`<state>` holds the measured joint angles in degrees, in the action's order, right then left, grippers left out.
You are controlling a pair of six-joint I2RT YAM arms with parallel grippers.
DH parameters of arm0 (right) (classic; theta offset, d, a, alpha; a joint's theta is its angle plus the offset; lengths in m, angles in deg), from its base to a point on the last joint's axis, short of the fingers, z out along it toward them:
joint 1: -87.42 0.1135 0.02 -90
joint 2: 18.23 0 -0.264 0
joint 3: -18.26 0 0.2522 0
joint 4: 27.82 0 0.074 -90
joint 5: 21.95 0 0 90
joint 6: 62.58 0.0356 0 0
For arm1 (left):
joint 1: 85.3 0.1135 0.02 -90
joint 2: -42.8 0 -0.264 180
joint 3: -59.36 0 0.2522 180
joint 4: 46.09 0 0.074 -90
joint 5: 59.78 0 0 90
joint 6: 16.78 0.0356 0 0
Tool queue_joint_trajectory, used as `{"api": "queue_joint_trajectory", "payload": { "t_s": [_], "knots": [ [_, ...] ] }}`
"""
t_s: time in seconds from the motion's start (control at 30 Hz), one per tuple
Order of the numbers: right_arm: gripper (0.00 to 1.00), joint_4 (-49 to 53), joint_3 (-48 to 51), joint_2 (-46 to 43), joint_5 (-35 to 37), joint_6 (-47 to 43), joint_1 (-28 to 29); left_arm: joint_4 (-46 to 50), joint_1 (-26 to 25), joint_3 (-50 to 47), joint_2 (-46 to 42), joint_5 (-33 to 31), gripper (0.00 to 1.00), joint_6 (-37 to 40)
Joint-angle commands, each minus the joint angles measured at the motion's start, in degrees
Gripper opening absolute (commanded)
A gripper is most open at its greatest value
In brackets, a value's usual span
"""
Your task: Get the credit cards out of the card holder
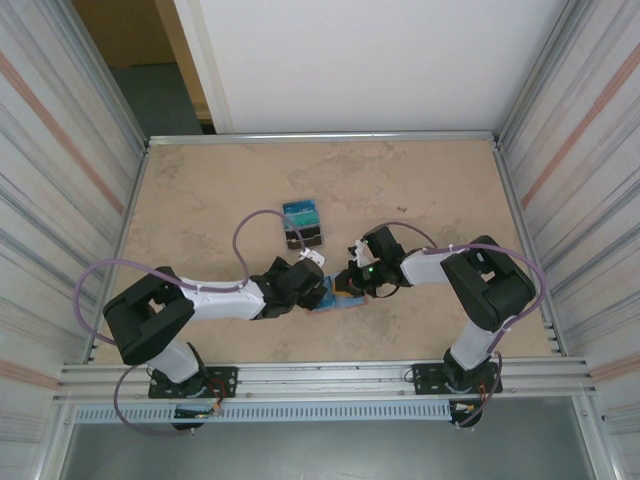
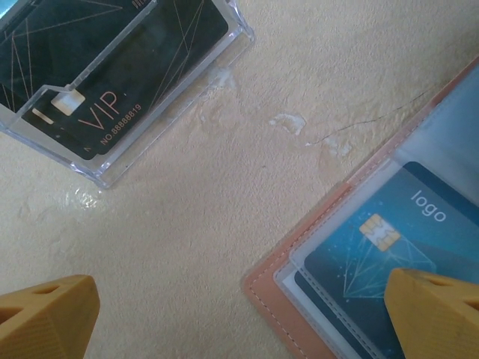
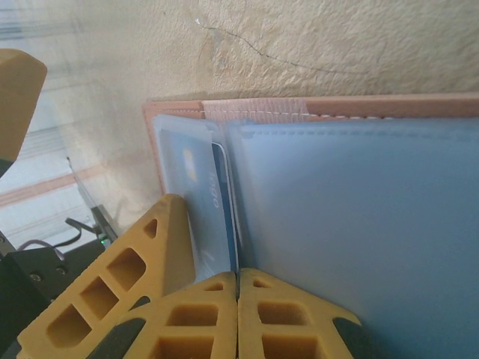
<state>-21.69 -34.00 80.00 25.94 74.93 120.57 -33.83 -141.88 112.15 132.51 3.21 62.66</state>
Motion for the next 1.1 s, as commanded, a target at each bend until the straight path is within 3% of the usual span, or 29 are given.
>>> {"api": "queue_joint_trajectory", "payload": {
  "t_s": [0.0, 0.53, 0.67, 1.07],
  "knots": [
    [0.05, 0.7, 0.0, 1.2, 0.6, -0.6, 0.2, 2.0, 0.2, 0.7, 0.1, -0.9, 0.99, -0.1],
    [0.0, -1.3, 2.1, 0.1, 0.8, 0.3, -1.0, 4.5, 0.1, -2.0, -1.5, -2.7, 0.99, -1.0],
    [0.08, -1.6, 2.5, -0.3, 0.9, 0.6, -1.2, 4.5, 0.1, -1.9, -1.2, -3.0, 0.99, -0.6],
    [0.1, -4.7, 2.9, -0.5, -1.0, 2.6, -1.2, 5.0, 0.1, -1.7, -0.6, -2.7, 0.99, -0.3]
  ]
}}
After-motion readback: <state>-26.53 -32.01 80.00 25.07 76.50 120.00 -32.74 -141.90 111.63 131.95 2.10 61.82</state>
